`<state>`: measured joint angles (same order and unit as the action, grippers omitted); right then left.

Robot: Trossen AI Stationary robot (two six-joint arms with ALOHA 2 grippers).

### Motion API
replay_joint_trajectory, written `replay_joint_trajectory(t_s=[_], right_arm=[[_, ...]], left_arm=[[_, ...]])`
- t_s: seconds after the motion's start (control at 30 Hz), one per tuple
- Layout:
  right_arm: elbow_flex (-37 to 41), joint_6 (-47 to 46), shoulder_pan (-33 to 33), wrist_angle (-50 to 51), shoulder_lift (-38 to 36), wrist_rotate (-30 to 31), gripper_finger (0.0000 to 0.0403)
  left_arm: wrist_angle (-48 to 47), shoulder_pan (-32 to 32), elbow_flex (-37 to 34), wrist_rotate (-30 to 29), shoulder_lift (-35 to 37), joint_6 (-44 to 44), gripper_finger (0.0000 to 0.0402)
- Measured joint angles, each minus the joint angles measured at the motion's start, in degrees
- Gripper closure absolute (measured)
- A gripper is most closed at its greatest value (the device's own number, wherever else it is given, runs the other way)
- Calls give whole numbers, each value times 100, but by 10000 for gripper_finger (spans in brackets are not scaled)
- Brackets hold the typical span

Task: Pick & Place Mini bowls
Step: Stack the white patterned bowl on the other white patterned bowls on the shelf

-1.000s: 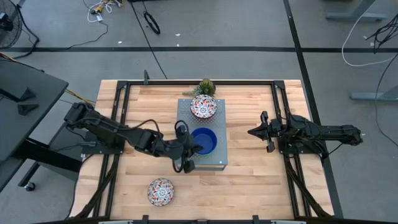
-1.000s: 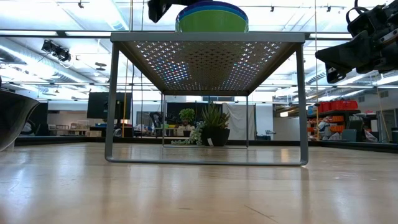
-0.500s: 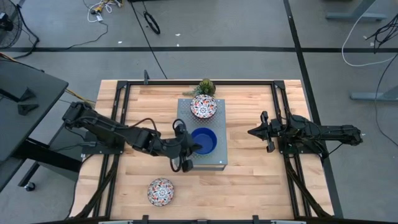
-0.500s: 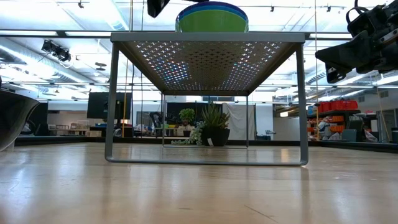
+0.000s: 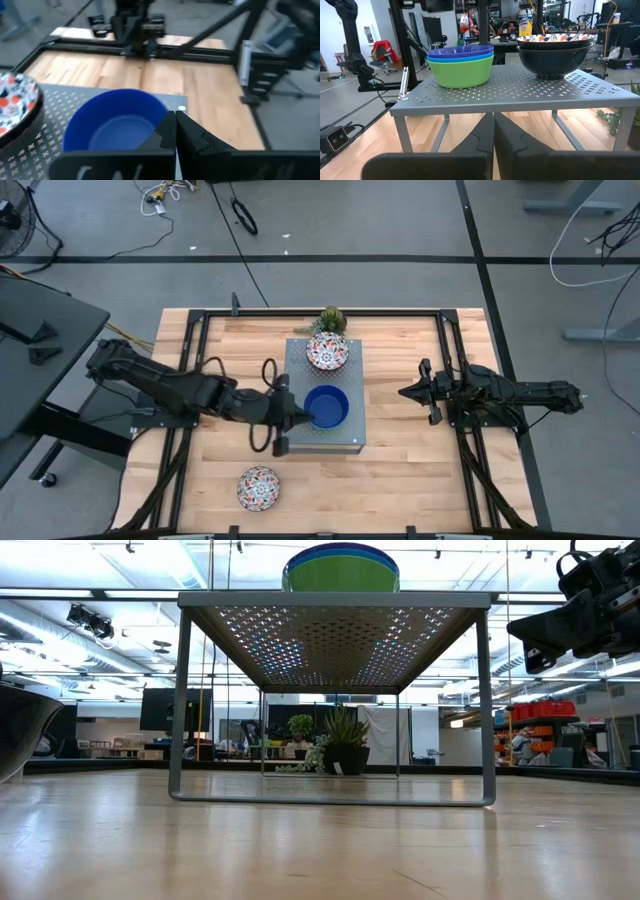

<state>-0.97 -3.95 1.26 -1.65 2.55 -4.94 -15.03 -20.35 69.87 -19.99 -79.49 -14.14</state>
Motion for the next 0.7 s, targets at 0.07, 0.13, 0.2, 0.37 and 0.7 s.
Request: replay_joint_trajectory(t_s=[0.07, 0.13, 0.2, 0.37, 0.7], right_arm=[[0, -2, 0, -2, 0, 1, 392], [0, -2, 0, 0, 0, -1, 392], [0, -1, 0, 0, 0, -1, 392], [0, -2, -1, -1, 0, -1, 392], [0, -2, -1, -2, 0, 0, 392]], left_arm=[[-56, -12, 2, 232, 145, 165, 402], [-266, -17, 2, 496, 284, 307, 402], [-542, -17, 2, 743, 410, 435, 402], [-1314, -17, 2, 1153, 703, 497, 401], [-2421, -430, 5, 1493, 888, 496, 401]])
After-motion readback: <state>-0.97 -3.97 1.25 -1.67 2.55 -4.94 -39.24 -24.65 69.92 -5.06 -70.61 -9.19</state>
